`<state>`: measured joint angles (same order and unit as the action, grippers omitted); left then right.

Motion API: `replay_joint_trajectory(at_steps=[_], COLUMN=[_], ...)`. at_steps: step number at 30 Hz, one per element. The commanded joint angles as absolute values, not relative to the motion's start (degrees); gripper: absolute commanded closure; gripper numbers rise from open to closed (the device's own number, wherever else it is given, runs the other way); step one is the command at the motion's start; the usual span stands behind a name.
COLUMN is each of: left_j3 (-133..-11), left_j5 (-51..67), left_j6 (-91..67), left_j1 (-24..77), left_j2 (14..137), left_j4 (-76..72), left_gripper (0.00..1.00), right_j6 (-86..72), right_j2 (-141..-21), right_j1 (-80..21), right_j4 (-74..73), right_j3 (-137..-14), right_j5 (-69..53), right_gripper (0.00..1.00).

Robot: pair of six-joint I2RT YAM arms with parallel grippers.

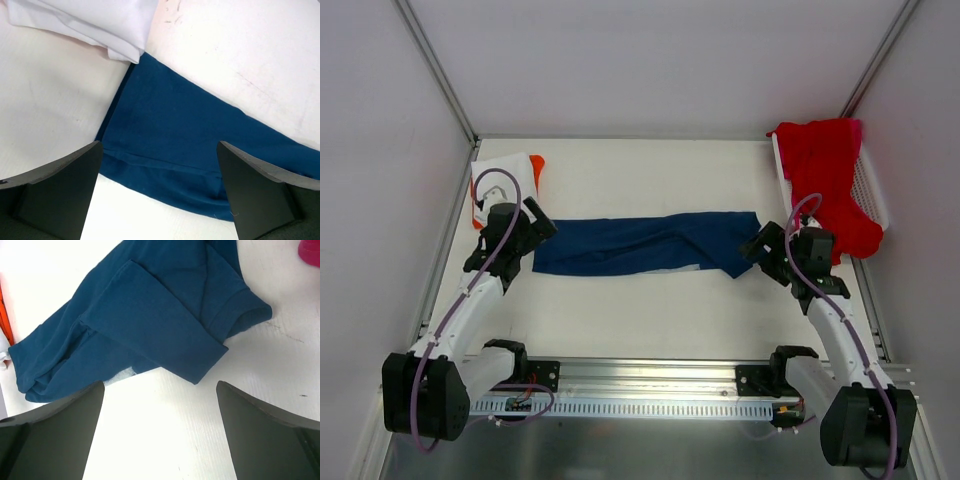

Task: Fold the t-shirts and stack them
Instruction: Fold the tshirt

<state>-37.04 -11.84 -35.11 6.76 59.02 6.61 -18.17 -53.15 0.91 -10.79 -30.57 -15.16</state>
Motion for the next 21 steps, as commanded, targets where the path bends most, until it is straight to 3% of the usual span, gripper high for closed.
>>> replay_joint_trajectory(at_steps=[1, 4, 5, 6, 8, 9, 21], left_j3=[-36.04, -34.63, -33.85, -33.4, -32.43, -32.17, -30.5], left_j5=[-8.88, -8.0, -7.82, -7.47, -6.95, -6.68, -6.24], left_j6=[-35.51, -35.86, -36.03, -36.12, -37.0, -37.26, -37.62], left_j1=[6.59, 6.68, 6.68, 6.68, 6.68, 6.68, 6.77], left_j2=[56.78, 55.2, 54.85, 54.23, 53.88, 53.62, 53.0], left_j4=[7.47, 7.47, 7.56, 7.47, 7.47, 7.47, 7.38], left_gripper=[0.01, 0.01, 0.01, 0.01, 0.01, 0.01, 0.01], right_j6=[-19.25, -20.21, -20.56, -21.35, -22.23, -22.41, -22.5], right_j2=[-50.01, -50.44, -51.06, -52.02, -56.93, -59.3, -82.59], right_j1=[1.23, 1.23, 1.23, 1.23, 1.14, 1.23, 0.35], right_j4=[-12.92, -10.12, -8.37, -3.91, 0.51, 2.96, 9.4], right_j3=[-28.57, -26.37, -24.89, -24.26, -23.56, -24.95, -36.47], right_j5=[-13.54, -13.44, -13.88, -14.5, -17.13, -18.1, -22.85], right_gripper=[0.01, 0.01, 0.08, 0.2, 0.66, 0.97, 0.99])
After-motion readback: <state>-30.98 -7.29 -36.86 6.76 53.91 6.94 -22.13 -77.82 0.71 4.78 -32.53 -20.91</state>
